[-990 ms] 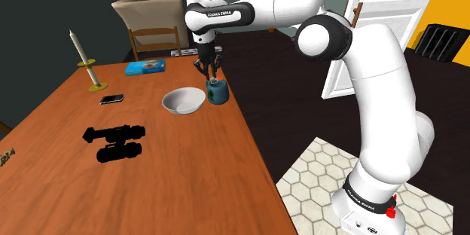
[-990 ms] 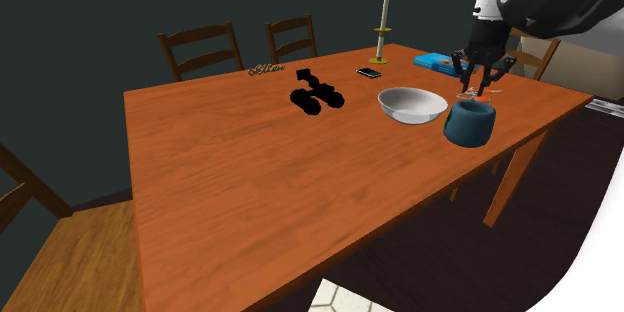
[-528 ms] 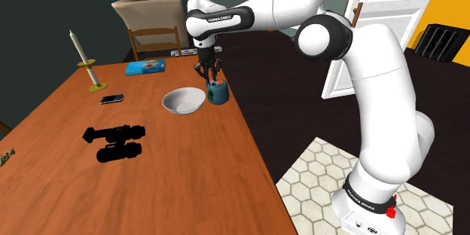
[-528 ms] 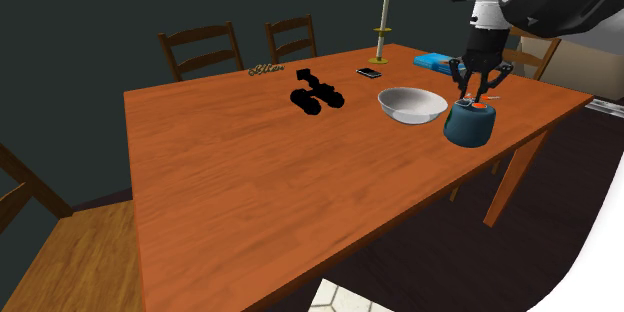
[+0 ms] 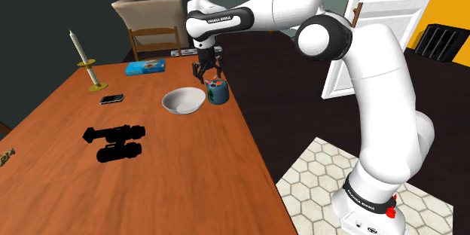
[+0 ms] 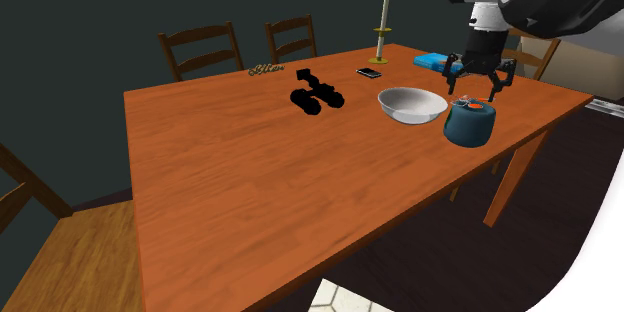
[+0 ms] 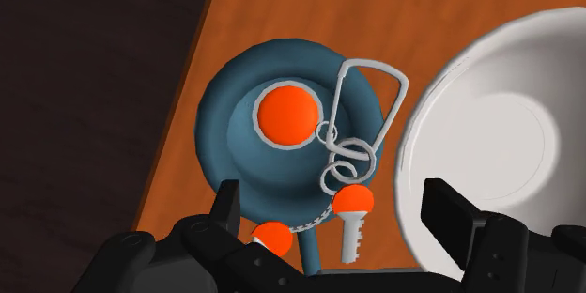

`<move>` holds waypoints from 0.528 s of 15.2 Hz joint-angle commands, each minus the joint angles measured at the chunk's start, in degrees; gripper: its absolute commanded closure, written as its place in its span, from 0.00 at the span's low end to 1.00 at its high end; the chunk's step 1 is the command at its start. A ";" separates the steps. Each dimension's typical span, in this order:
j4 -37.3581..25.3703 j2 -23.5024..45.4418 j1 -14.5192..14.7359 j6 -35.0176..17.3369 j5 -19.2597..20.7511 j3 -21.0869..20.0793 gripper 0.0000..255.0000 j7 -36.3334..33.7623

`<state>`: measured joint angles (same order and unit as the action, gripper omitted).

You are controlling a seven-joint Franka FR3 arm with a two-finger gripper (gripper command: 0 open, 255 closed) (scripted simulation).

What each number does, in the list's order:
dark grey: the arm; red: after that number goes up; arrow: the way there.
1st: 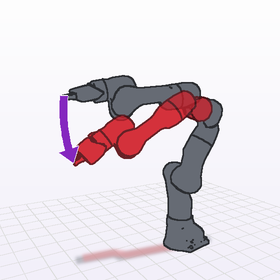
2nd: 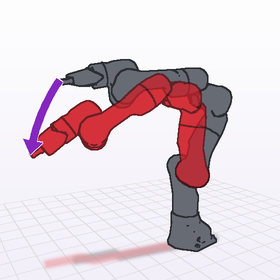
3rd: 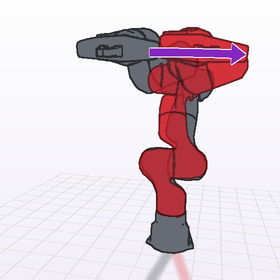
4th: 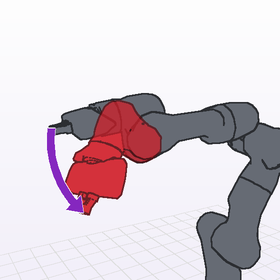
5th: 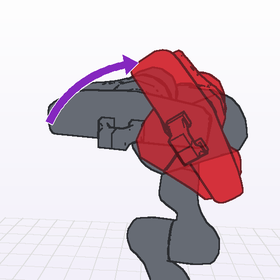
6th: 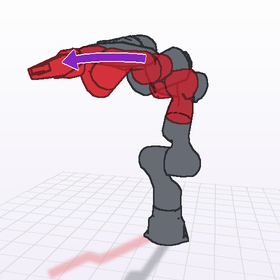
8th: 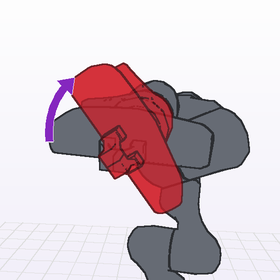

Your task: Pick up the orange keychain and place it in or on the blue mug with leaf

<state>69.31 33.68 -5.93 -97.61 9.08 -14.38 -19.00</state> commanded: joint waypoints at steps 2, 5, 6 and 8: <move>-2.39 0.27 0.20 2.11 0.00 0.00 0.00 0.16; -10.69 2.03 1.20 8.61 0.23 0.06 0.00 0.47; -10.70 2.03 1.20 8.61 0.23 0.06 0.00 0.47; -10.68 2.02 1.20 8.60 0.22 0.06 0.00 0.47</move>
<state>59.13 35.55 -4.77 -89.39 9.29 -14.34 -18.58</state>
